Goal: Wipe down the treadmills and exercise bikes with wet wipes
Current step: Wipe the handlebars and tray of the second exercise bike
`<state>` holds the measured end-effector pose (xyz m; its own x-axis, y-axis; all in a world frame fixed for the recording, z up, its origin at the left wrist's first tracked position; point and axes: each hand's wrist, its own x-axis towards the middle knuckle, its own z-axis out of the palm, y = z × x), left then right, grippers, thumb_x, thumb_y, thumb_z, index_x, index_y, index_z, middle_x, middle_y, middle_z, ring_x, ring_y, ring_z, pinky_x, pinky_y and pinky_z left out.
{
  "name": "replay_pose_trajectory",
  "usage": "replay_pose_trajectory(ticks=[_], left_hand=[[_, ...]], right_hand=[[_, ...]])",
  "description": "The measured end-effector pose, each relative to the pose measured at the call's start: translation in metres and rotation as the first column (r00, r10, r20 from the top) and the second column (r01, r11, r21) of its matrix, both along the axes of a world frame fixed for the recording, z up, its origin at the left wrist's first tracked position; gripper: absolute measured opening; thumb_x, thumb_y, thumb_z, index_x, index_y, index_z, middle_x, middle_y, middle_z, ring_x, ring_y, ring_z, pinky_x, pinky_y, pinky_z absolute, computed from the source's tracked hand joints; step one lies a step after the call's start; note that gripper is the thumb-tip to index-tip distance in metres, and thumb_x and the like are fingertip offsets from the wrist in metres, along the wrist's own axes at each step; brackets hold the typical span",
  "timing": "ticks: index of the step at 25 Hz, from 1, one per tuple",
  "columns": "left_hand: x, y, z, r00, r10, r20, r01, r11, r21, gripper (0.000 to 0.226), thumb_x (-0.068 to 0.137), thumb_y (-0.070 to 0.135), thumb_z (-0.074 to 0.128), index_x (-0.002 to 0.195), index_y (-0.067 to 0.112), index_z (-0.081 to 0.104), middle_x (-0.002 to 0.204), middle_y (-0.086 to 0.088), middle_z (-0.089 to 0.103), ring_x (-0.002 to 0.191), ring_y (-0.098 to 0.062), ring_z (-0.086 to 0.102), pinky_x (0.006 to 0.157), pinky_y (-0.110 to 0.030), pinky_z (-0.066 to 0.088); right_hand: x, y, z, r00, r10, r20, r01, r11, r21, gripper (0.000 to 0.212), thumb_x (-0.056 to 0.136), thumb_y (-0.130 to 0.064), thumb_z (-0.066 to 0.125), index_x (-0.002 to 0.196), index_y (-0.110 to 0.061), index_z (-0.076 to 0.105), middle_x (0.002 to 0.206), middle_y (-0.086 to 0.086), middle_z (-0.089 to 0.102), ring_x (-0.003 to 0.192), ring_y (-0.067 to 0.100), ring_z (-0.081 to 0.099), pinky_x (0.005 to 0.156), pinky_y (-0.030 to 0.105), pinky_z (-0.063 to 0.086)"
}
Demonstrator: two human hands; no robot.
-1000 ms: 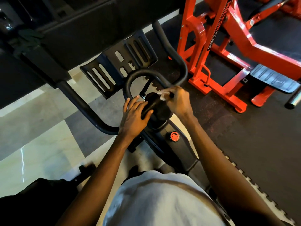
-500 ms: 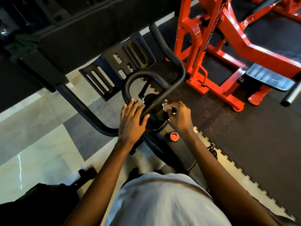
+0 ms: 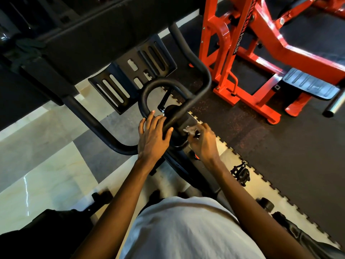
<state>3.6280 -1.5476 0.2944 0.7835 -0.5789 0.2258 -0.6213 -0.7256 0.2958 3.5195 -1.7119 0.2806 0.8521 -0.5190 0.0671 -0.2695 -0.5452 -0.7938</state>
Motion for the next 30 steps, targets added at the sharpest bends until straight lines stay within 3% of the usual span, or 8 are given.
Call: replay_pose_trajectory(ticks=[3,7,8,14,17,21,26,30], left_hand=[[0.0,0.0,0.0,1.0,0.004,0.015,-0.004,1.0,0.004,0.044,0.101,0.046,0.053,0.133,0.017,0.056,0.145,-0.004,0.053,0.151,-0.022,0.025,0.121,-0.049,0.017],[-0.001,-0.002,0.002,1.0,0.017,0.01,-0.017,1.0,0.005,0.043,0.1,0.046,0.054,0.132,0.017,0.057,0.143,-0.004,0.055,0.15,-0.022,0.026,0.121,-0.049,0.017],[-0.001,-0.001,0.003,1.0,0.012,0.003,-0.012,1.0,0.004,0.043,0.1,0.045,0.054,0.132,0.016,0.057,0.143,-0.004,0.055,0.151,-0.022,0.025,0.121,-0.049,0.016],[0.009,0.009,0.011,0.997,-0.048,-0.06,0.046,0.999,-0.029,0.051,0.098,0.042,0.059,0.142,0.016,0.052,0.157,-0.007,0.04,0.154,-0.021,0.013,0.121,-0.051,-0.002],[0.02,0.011,0.014,0.995,-0.091,-0.047,0.091,0.996,-0.015,0.065,0.096,0.047,0.059,0.147,0.009,0.046,0.16,-0.009,0.036,0.155,-0.021,0.01,0.12,-0.034,-0.018],[0.026,0.006,0.012,0.99,-0.111,-0.087,0.107,0.993,-0.056,0.075,0.096,0.052,0.053,0.151,0.004,0.038,0.159,-0.013,0.036,0.154,-0.022,0.009,0.121,-0.028,-0.017],[0.032,-0.01,0.016,0.982,-0.148,-0.114,0.143,0.989,-0.045,0.063,0.099,0.051,0.048,0.146,0.008,0.048,0.152,-0.013,0.047,0.152,-0.028,0.021,0.121,-0.034,-0.017],[0.032,-0.038,0.023,0.973,-0.182,-0.143,0.176,0.983,-0.05,0.059,0.1,0.04,0.053,0.154,0.018,0.038,0.145,-0.01,0.054,0.136,-0.028,0.047,0.115,-0.047,0.024]], right_hand=[[-0.008,0.01,-0.006,0.989,-0.145,-0.004,0.14,0.949,0.283,0.012,0.087,-0.012,0.069,0.094,-0.02,0.064,0.099,-0.003,0.064,0.084,0.007,0.062,0.066,0.016,0.05],[-0.002,0.018,-0.007,0.915,-0.331,-0.229,0.349,0.371,0.861,0.013,0.093,-0.017,0.069,0.105,-0.013,0.063,0.102,0.012,0.072,0.093,0.022,0.07,0.068,0.028,0.051],[-0.001,0.02,-0.002,0.914,-0.326,-0.24,0.354,0.356,0.865,0.015,0.094,-0.018,0.068,0.107,-0.012,0.063,0.104,0.013,0.072,0.094,0.021,0.07,0.068,0.028,0.052],[0.036,0.001,0.062,0.982,-0.084,0.172,0.062,0.99,0.129,0.018,0.092,-0.011,0.069,0.108,-0.018,0.074,0.107,-0.005,0.068,0.089,-0.005,0.061,0.076,0.006,0.044],[0.092,-0.014,0.071,0.961,0.276,-0.036,-0.277,0.94,-0.199,0.023,0.09,0.001,0.063,0.105,-0.012,0.075,0.11,0.001,0.07,0.097,0.003,0.061,0.087,0.016,0.045],[0.15,-0.017,0.076,0.869,0.278,-0.409,-0.388,0.896,-0.214,0.014,0.086,-0.004,0.065,0.085,-0.019,0.066,0.089,0.001,0.067,0.088,0.021,0.068,0.073,0.029,0.053],[0.127,-0.033,0.061,0.987,0.13,-0.089,-0.148,0.959,-0.241,0.021,0.086,-0.001,0.062,0.096,-0.014,0.075,0.099,-0.001,0.069,0.089,0.01,0.064,0.079,0.021,0.048],[0.088,-0.052,0.048,0.969,-0.224,0.109,0.224,0.975,0.012,0.013,0.094,-0.022,0.068,0.103,-0.026,0.076,0.099,-0.013,0.069,0.086,0.005,0.066,0.075,0.029,0.058]])
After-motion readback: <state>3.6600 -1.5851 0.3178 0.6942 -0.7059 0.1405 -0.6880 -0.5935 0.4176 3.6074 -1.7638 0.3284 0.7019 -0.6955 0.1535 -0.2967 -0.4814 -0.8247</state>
